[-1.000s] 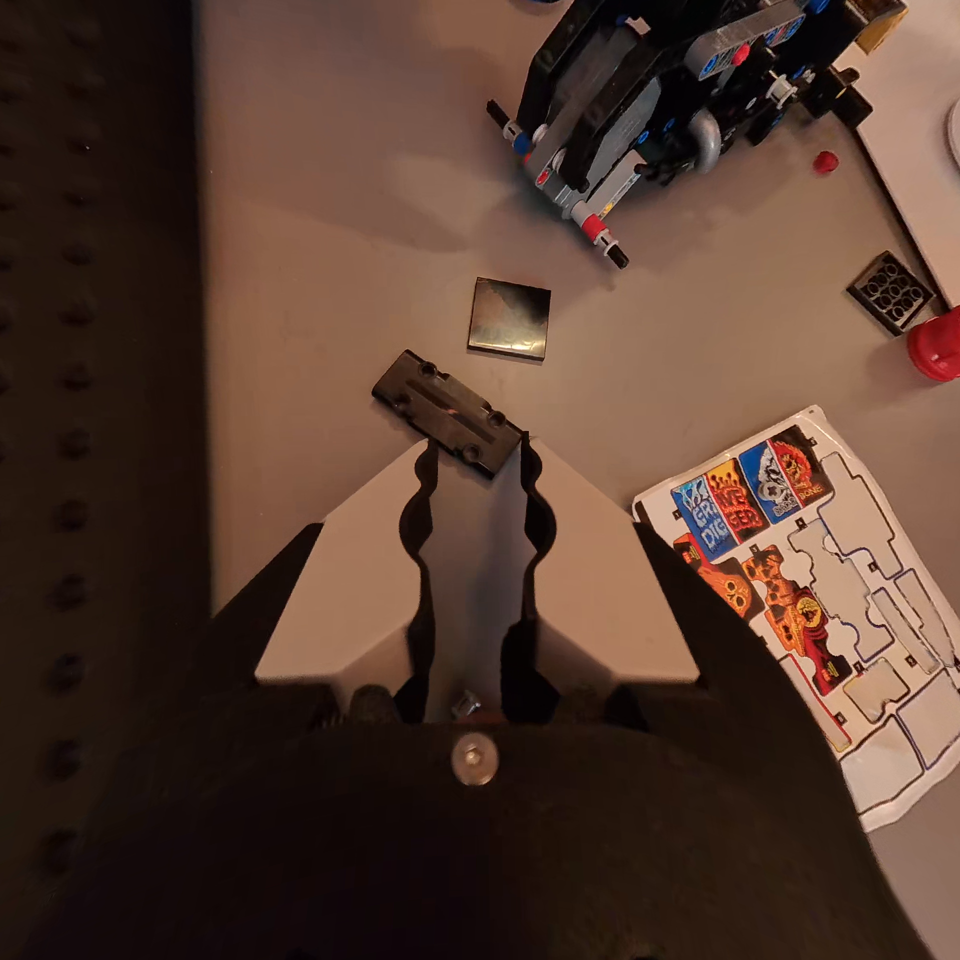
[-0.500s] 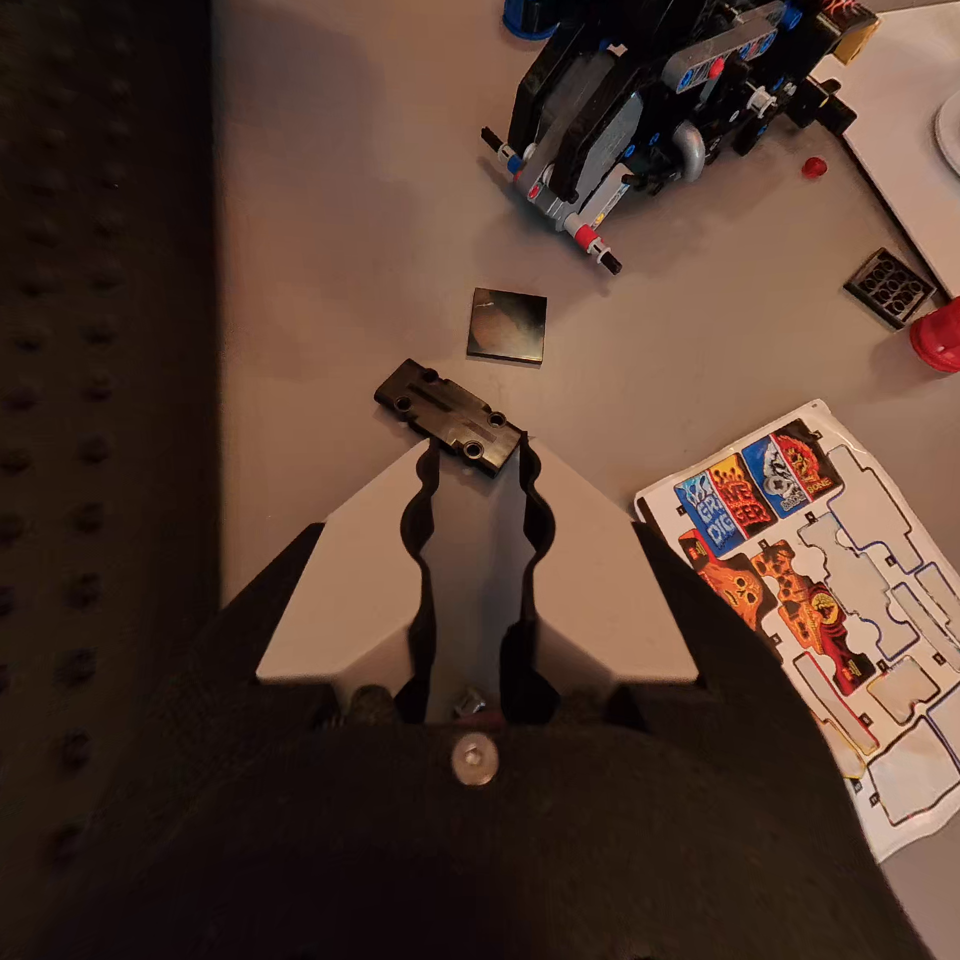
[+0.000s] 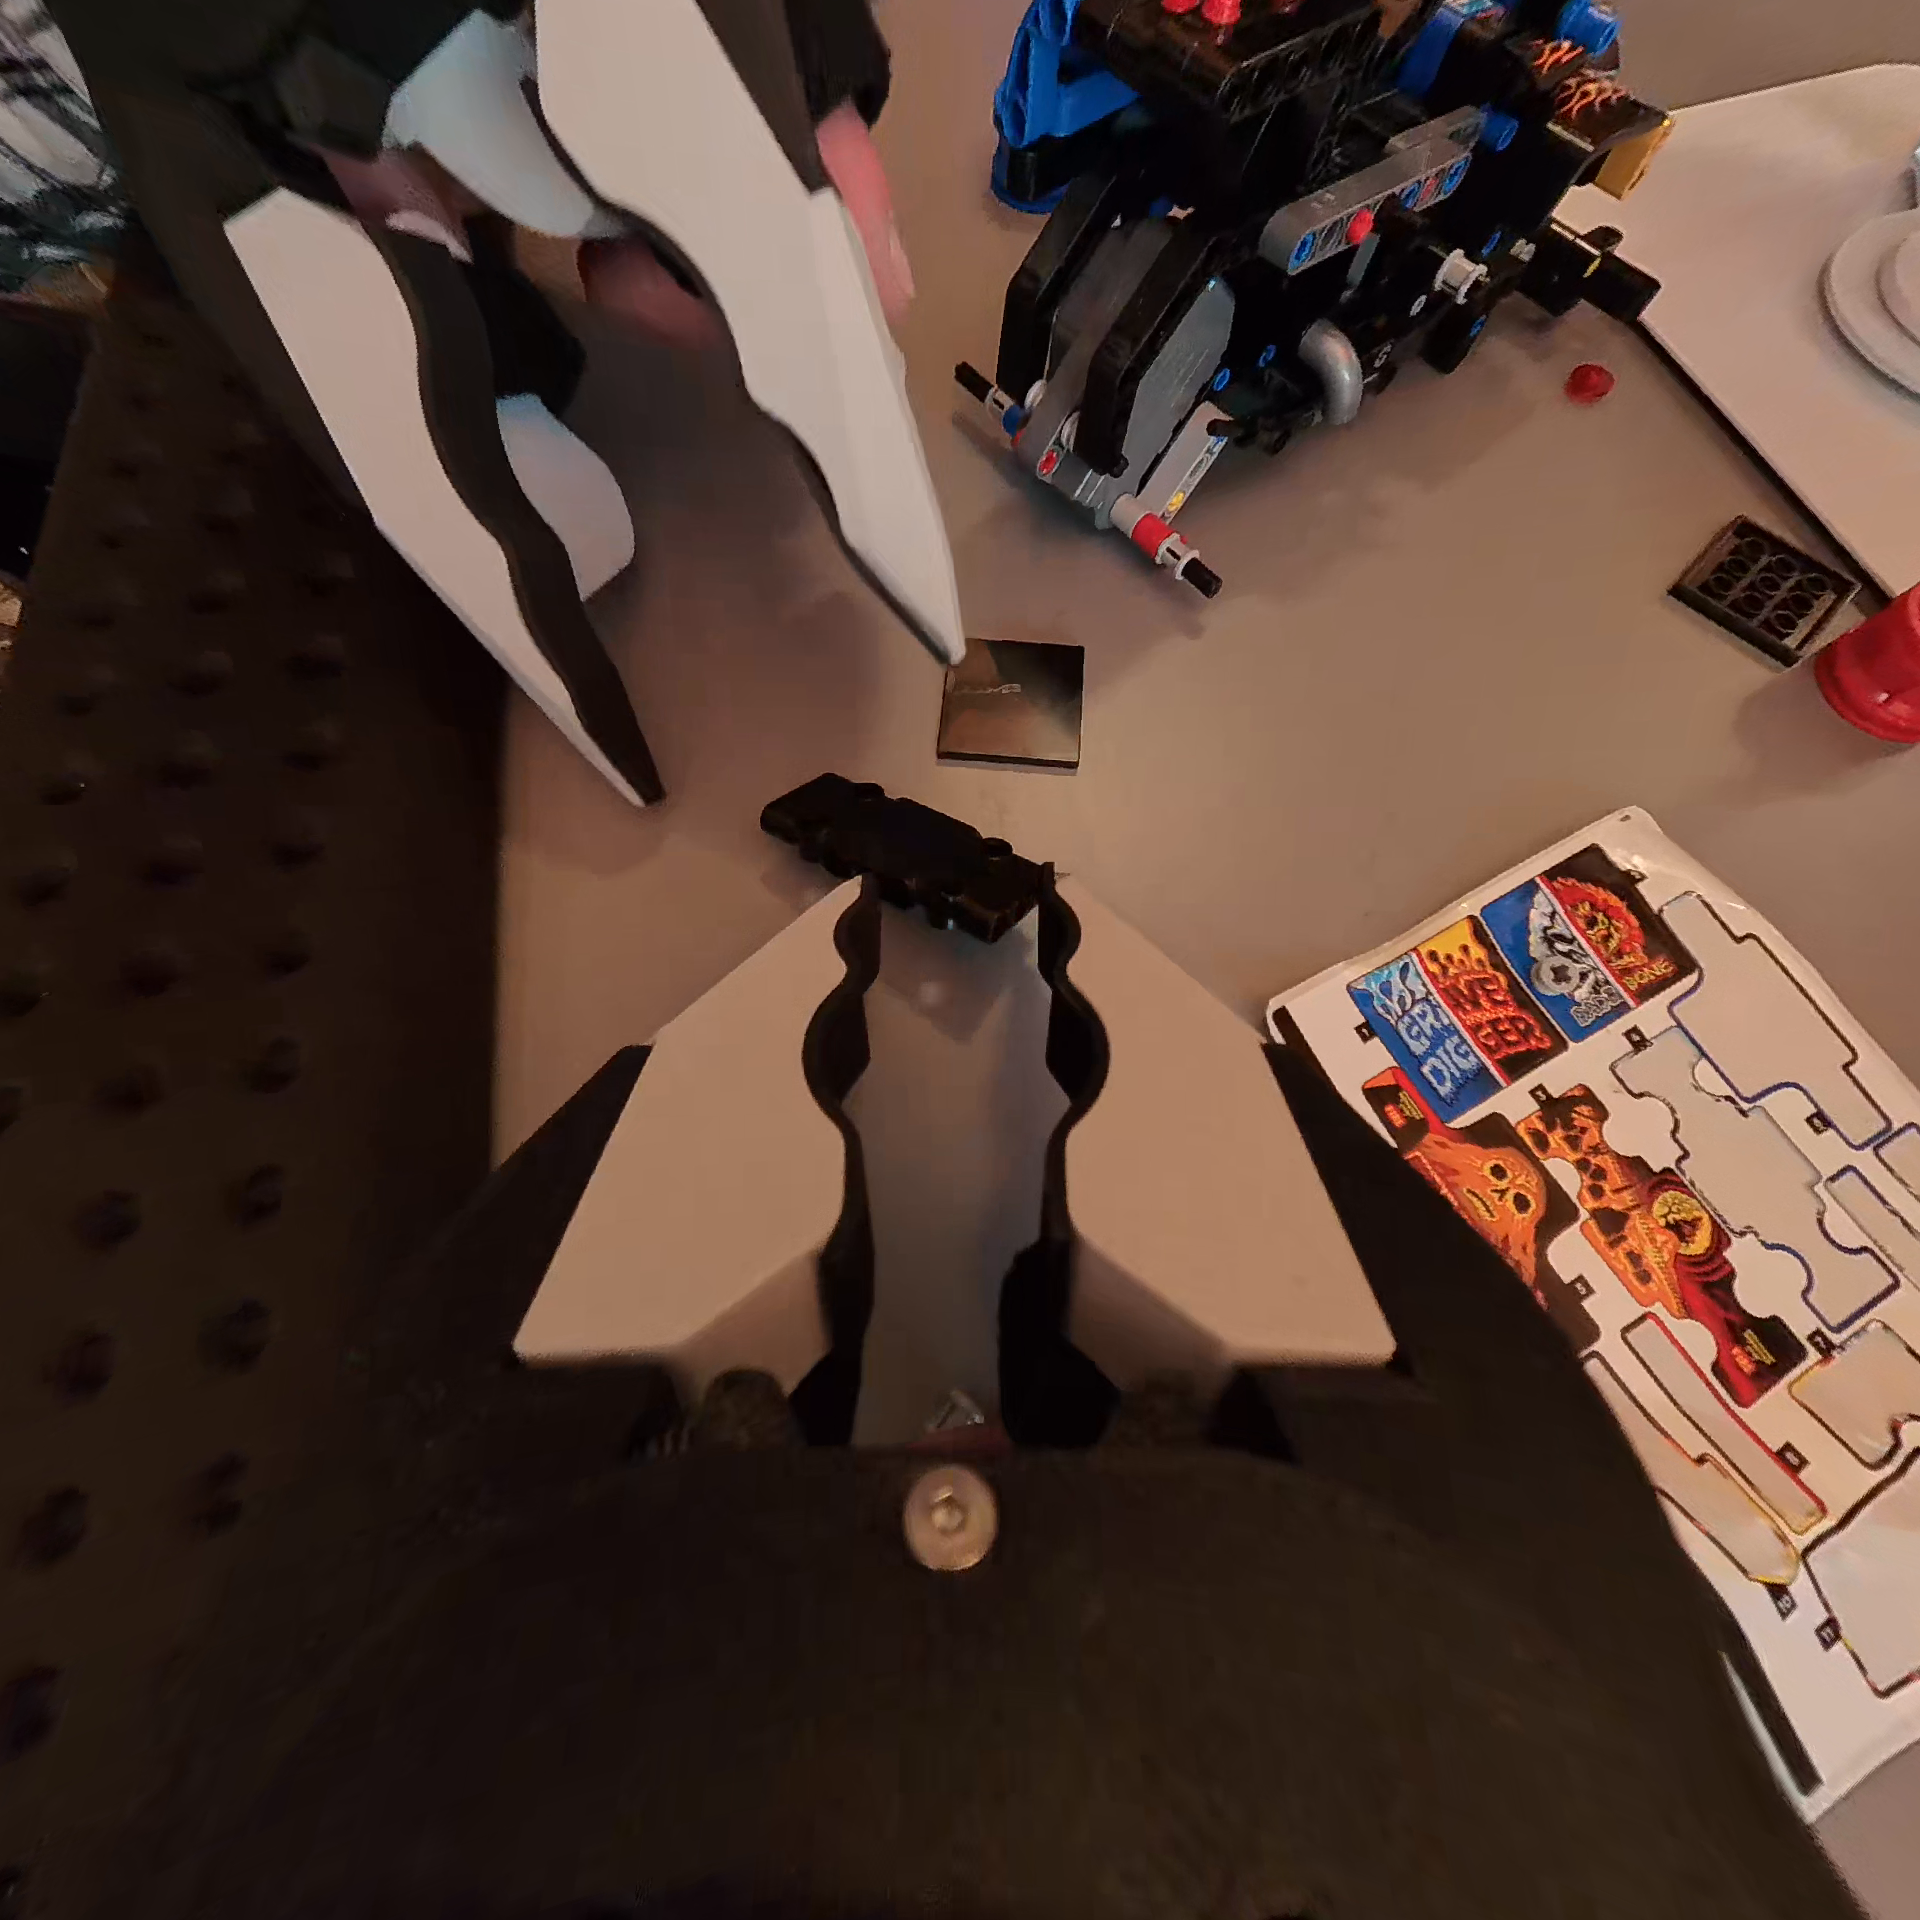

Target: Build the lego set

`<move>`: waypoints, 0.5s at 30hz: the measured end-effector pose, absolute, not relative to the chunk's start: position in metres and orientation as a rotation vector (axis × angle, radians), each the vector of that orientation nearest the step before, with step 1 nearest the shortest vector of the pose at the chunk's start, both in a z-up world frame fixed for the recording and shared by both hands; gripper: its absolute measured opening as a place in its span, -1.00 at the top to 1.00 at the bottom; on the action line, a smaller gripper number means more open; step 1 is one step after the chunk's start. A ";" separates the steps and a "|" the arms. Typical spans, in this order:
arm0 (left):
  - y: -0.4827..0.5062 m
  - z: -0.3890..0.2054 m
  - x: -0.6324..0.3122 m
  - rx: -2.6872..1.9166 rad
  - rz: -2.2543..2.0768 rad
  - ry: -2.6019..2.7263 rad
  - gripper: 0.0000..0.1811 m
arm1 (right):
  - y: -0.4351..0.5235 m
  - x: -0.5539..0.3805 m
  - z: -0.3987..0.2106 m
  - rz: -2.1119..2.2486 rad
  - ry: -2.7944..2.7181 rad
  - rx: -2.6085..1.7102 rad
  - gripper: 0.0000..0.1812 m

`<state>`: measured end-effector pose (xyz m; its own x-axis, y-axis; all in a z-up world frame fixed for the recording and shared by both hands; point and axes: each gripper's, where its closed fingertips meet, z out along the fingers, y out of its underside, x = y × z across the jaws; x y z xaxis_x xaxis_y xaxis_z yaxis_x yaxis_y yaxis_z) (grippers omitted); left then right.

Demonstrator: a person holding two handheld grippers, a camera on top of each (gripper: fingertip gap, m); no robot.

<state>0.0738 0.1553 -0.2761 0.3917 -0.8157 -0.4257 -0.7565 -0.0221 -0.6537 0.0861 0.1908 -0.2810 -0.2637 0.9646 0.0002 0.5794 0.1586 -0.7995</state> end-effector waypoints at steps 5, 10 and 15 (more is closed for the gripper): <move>0.157 -0.283 0.081 -1.777 -0.067 1.396 0.26 | 0.192 0.086 -0.277 0.985 -1.888 -1.470 0.69; 0.161 -0.282 0.083 -1.764 -0.038 1.381 0.25 | 0.194 0.085 -0.269 1.047 -1.837 -1.478 0.70; 0.167 -0.274 0.083 -1.739 -0.013 1.336 0.25 | 0.194 0.085 -0.256 1.145 -1.773 -1.474 0.70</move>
